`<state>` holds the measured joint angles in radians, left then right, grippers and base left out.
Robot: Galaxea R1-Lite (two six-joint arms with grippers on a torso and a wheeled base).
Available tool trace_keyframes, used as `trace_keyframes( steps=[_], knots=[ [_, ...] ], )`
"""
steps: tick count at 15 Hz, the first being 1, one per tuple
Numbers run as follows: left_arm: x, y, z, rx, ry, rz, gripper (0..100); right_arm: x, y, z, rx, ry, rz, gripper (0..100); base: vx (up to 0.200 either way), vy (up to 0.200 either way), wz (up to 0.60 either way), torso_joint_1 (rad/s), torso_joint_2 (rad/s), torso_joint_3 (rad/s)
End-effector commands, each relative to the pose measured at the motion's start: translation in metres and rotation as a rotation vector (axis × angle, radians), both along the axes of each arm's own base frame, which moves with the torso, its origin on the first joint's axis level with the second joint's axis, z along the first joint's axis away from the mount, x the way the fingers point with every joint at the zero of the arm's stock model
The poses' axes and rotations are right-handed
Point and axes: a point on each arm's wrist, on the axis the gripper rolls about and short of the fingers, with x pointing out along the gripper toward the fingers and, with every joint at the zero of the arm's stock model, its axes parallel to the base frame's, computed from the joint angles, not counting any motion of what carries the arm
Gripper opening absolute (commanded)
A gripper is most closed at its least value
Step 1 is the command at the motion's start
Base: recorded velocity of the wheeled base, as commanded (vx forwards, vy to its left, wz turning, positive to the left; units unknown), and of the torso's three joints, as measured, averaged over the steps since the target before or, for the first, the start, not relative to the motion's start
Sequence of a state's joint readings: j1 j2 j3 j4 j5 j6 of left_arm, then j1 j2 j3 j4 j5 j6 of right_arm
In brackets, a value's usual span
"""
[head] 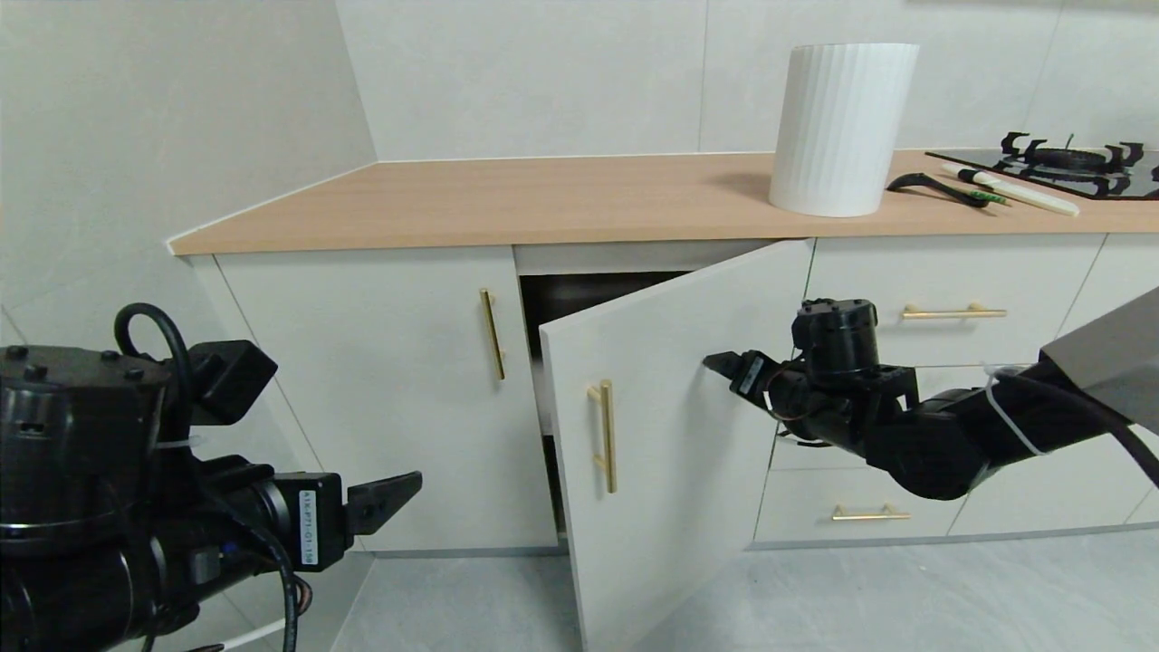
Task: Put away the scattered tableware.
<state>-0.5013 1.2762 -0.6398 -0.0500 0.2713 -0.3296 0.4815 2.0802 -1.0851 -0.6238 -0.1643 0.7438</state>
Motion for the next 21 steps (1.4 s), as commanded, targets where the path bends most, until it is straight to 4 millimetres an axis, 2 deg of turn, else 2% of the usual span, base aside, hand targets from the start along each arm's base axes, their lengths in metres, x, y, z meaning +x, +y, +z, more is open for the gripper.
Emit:
trace_keyframes(
  steps=[1,10,13,16,21],
  knots=[
    [0.0,0.0,0.0,0.0,0.001,0.0,100,0.009,0.003,-0.01,-0.002,0.013,-0.009,100,0.0,0.0,0.0,0.0,0.0,0.0],
    [0.0,0.0,0.0,0.0,0.001,0.0,100,0.045,-0.009,-0.014,0.114,-0.005,-0.162,100,0.0,0.0,0.0,0.0,0.0,0.0],
    [0.0,0.0,0.0,0.0,0.001,-0.001,100,0.051,-0.011,-0.021,0.109,0.004,-0.172,100,0.0,0.0,0.0,0.0,0.0,0.0],
    [0.0,0.0,0.0,0.0,0.001,-0.001,100,0.068,-0.016,-0.032,0.085,-0.015,-0.261,100,0.0,0.0,0.0,0.0,0.0,0.0],
    [0.0,0.0,-0.001,0.0,0.003,-0.001,100,0.078,-0.016,-0.037,0.074,-0.034,-0.317,100,0.0,0.0,0.0,0.0,0.0,0.0]
  ],
)
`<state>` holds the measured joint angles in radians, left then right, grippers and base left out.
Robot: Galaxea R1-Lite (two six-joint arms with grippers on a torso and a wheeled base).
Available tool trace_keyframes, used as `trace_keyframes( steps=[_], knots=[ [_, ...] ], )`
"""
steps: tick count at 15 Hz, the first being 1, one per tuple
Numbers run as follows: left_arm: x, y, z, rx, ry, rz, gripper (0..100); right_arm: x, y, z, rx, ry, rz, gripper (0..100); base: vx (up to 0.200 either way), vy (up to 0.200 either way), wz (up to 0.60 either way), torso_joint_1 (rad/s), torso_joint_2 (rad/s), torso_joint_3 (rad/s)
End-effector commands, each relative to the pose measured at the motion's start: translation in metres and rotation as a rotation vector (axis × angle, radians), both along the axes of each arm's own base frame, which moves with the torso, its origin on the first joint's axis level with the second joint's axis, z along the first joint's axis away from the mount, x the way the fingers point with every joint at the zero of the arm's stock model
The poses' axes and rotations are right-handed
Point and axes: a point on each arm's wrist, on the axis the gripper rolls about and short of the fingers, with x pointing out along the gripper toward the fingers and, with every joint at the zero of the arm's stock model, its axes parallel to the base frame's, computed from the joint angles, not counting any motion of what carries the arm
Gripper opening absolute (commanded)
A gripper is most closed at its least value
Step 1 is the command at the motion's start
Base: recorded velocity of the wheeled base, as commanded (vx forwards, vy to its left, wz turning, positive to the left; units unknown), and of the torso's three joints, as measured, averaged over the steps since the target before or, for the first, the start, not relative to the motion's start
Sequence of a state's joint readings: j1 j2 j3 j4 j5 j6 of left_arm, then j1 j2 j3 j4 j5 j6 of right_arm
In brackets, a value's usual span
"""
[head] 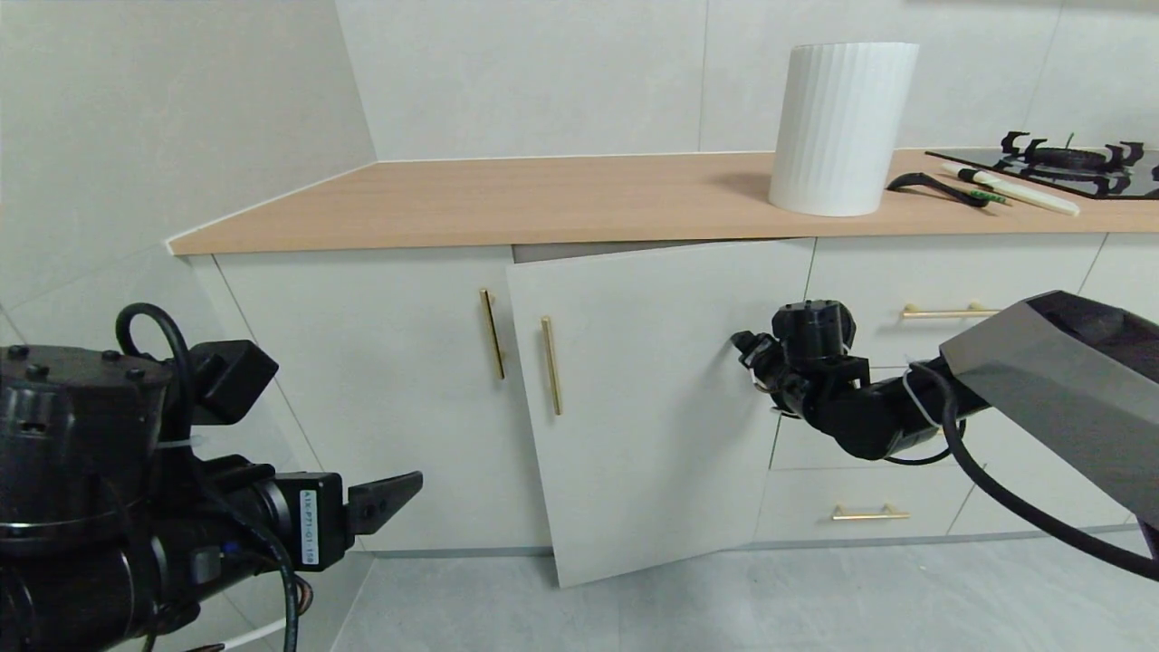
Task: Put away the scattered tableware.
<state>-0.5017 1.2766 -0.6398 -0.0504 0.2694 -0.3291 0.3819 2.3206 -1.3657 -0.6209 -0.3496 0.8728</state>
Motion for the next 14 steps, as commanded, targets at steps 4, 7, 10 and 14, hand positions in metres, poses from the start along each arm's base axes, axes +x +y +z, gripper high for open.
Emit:
trace_keyframes(
  steps=[4,7,10,14],
  knots=[
    [0.0,0.0,0.0,0.0,0.0,0.001,100,0.012,-0.002,-0.012,-0.022,0.0,-0.061,100,0.0,0.0,0.0,0.0,0.0,0.0],
    [0.0,0.0,0.0,0.0,0.001,0.001,100,0.018,-0.005,-0.015,-0.026,-0.004,-0.087,100,0.0,0.0,0.0,0.0,0.0,0.0],
    [0.0,0.0,0.0,0.0,0.001,0.001,100,0.02,-0.006,-0.015,-0.03,-0.013,-0.104,100,0.0,0.0,0.0,0.0,0.0,0.0],
    [0.0,0.0,0.0,0.0,0.0,0.001,100,0.021,-0.006,-0.014,-0.031,-0.014,-0.107,100,0.0,0.0,0.0,0.0,0.0,0.0]
  ],
)
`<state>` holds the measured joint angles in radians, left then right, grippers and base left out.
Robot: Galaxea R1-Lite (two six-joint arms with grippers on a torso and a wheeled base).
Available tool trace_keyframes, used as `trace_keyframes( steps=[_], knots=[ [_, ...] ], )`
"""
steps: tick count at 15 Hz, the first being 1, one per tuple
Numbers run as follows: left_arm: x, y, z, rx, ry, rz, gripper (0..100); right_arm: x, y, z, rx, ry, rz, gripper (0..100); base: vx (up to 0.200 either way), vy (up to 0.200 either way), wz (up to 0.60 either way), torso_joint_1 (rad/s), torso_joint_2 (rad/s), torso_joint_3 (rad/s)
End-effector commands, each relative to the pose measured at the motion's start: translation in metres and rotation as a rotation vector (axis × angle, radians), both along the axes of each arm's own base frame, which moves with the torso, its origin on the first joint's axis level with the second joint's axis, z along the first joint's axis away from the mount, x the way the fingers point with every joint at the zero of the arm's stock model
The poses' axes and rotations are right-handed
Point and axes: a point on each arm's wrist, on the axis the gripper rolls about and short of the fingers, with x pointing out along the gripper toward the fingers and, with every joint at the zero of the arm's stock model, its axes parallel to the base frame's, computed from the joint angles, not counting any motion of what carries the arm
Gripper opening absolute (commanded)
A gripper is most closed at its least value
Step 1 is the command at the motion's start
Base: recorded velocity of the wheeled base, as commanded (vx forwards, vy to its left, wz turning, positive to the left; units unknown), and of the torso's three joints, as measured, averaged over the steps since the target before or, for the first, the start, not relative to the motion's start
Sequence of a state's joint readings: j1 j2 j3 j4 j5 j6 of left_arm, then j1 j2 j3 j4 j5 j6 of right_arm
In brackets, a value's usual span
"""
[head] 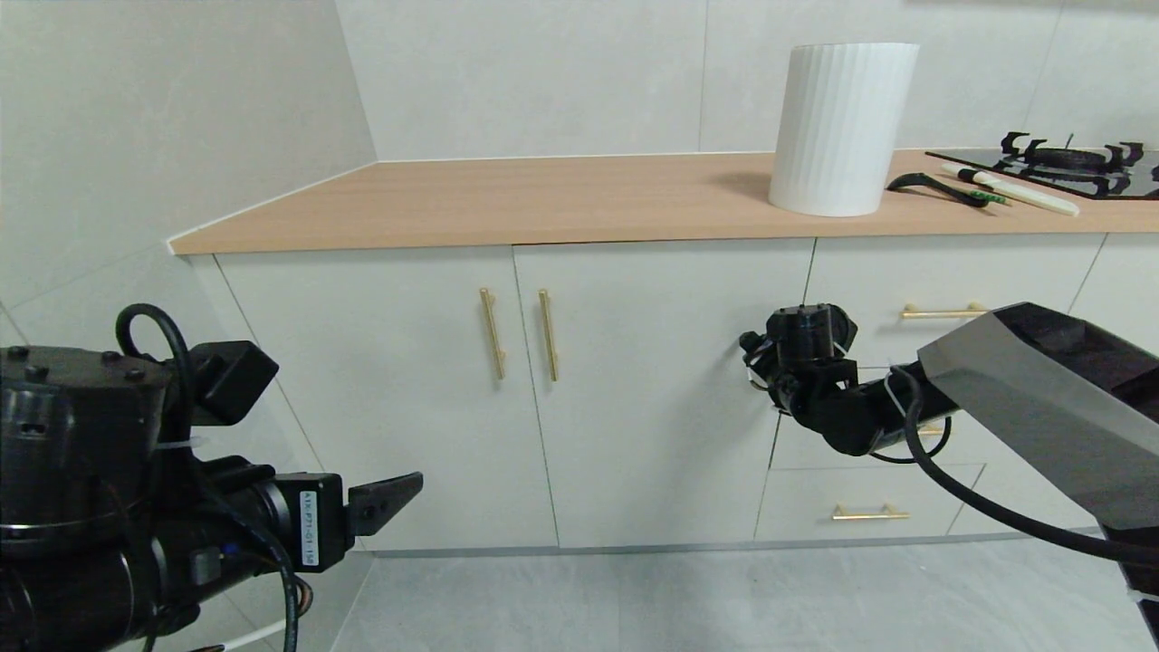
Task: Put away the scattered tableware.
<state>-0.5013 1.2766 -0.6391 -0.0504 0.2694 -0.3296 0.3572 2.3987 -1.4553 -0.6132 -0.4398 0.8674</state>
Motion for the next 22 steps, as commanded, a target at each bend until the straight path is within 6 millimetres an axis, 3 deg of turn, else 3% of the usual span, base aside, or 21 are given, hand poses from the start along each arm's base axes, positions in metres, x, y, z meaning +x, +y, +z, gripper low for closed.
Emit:
trace_keyframes(
  steps=[1,9,14,16,19,22],
  knots=[
    [0.0,0.0,0.0,0.0,0.0,0.0,100,0.0,0.0,0.0,-0.001,0.0,0.0,100,0.0,0.0,0.0,0.0,0.0,0.0],
    [0.0,0.0,0.0,-0.001,-0.002,0.0,100,0.002,-0.002,0.0,-0.003,-0.002,-0.01,100,0.0,0.0,0.0,0.0,0.0,0.0],
    [0.0,0.0,0.0,0.0,-0.001,0.0,100,-0.013,-0.002,0.013,0.008,0.004,0.035,100,0.0,0.0,0.0,0.0,0.0,0.0],
    [0.0,0.0,0.0,-0.001,-0.002,0.0,100,-0.027,-0.005,0.02,0.024,0.023,0.099,100,0.0,0.0,0.0,0.0,0.0,0.0],
    [-0.001,0.0,0.001,-0.002,-0.004,0.0,100,-0.096,-0.016,0.034,0.007,0.127,0.447,100,0.0,0.0,0.0,0.0,0.0,0.0],
    [-0.006,0.003,0.006,-0.016,-0.032,0.0,100,-0.14,-0.029,0.042,-0.116,0.039,0.662,100,0.0,0.0,0.0,0.0,0.0,0.0]
  ],
)
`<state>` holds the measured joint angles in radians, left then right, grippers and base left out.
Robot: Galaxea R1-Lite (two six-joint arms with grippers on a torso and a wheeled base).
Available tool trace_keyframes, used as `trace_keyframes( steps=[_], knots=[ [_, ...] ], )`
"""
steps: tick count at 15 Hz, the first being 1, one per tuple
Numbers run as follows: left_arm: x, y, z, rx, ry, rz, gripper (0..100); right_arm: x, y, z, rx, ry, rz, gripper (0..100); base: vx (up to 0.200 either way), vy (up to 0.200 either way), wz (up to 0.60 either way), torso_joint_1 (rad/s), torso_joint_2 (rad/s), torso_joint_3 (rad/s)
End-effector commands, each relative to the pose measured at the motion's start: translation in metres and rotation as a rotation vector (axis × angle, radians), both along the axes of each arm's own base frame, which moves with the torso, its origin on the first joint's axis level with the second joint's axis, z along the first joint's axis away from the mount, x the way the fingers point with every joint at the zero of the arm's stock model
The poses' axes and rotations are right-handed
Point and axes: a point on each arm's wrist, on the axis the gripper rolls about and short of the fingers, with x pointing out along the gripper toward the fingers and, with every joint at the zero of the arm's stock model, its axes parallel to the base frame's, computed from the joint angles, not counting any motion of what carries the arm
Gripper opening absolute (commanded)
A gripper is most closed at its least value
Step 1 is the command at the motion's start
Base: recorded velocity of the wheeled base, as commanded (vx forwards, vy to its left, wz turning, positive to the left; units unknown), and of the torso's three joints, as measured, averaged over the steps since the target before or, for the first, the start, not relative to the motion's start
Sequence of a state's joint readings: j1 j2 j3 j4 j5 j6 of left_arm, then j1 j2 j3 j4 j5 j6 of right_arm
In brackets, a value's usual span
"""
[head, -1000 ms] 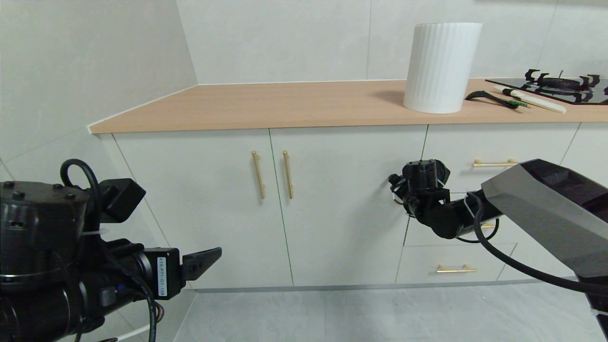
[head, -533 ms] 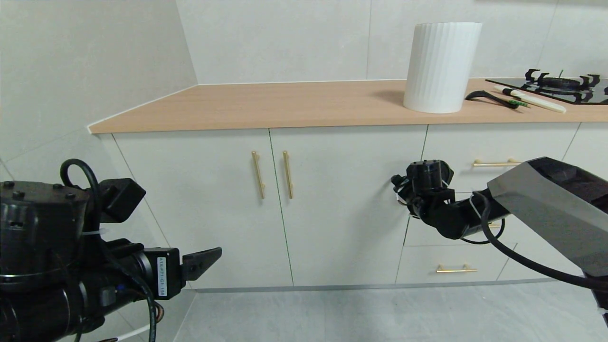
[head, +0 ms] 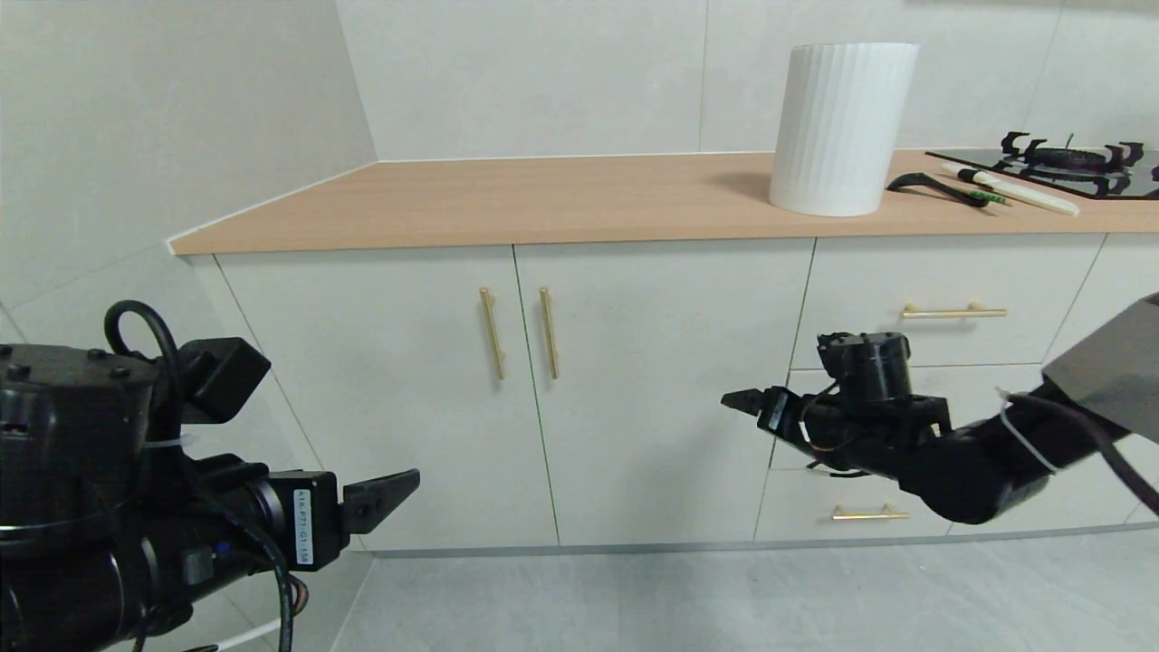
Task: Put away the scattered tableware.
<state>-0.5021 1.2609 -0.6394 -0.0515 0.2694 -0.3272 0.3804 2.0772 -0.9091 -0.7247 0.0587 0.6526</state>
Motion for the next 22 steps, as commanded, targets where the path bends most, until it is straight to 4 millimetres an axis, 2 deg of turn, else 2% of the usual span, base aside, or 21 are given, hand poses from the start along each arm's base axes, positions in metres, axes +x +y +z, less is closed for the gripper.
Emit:
trace_keyframes(
  steps=[1,4,6,7,8,9,10,12,14,16,20,22],
  knots=[
    [-0.006,0.004,0.007,-0.018,-0.036,0.0,100,-0.047,-0.013,0.033,-0.04,-0.156,0.118,100,0.0,0.0,0.0,0.0,0.0,0.0],
    [-0.025,0.014,0.017,0.021,-0.115,-0.041,100,-0.097,-0.035,0.074,-0.133,-0.34,0.053,100,0.0,0.0,0.0,0.0,0.0,0.0],
    [-0.043,0.029,0.022,0.038,-0.186,-0.023,100,-0.148,-0.058,0.11,-0.158,-0.497,-0.02,100,0.0,0.0,0.0,0.0,0.0,0.0],
    [-0.049,0.033,0.024,0.04,-0.207,-0.019,100,-0.16,-0.063,0.114,-0.163,-0.529,-0.025,100,0.0,0.0,0.0,0.0,0.0,0.0],
    [-0.066,0.043,0.025,0.048,-0.264,-0.017,100,-0.19,-0.078,0.12,-0.215,-0.611,-0.039,100,0.0,0.0,0.0,0.0,0.0,0.0],
    [-0.076,0.049,0.024,0.051,-0.292,-0.009,100,-0.204,-0.084,0.119,-0.254,-0.642,-0.054,100,0.0,0.0,0.0,0.0,0.0,0.0],
    [-0.093,0.06,0.022,0.057,-0.345,0.025,100,-0.227,-0.096,0.119,-0.298,-0.694,-0.111,100,0.0,0.0,0.0,0.0,0.0,0.0],
    [-0.121,0.073,0.016,0.057,-0.441,0.055,100,-0.256,-0.111,0.126,-0.291,-0.759,-0.205,100,0.0,0.0,0.0,0.0,0.0,0.0],
    [-0.145,0.082,0.007,0.102,-0.502,0.083,100,-0.28,-0.126,0.121,-0.331,-0.727,-0.263,100,0.0,0.0,0.0,0.0,0.0,0.0],
    [-0.169,0.09,0.001,0.145,-0.559,0.117,100,-0.315,-0.136,0.117,-0.381,-0.754,-0.273,100,0.0,0.0,0.0,0.0,0.0,0.0],
    [-0.207,0.096,-0.013,0.188,-0.681,0.203,100,-0.371,-0.147,0.094,-0.494,-0.81,-0.431,100,0.0,0.0,0.0,0.0,0.0,0.0],
    [-0.216,0.096,-0.016,0.185,-0.717,0.237,100,-0.392,-0.148,0.079,-0.544,-0.846,-0.464,100,0.0,0.0,0.0,0.0,0.0,0.0]
  ],
)
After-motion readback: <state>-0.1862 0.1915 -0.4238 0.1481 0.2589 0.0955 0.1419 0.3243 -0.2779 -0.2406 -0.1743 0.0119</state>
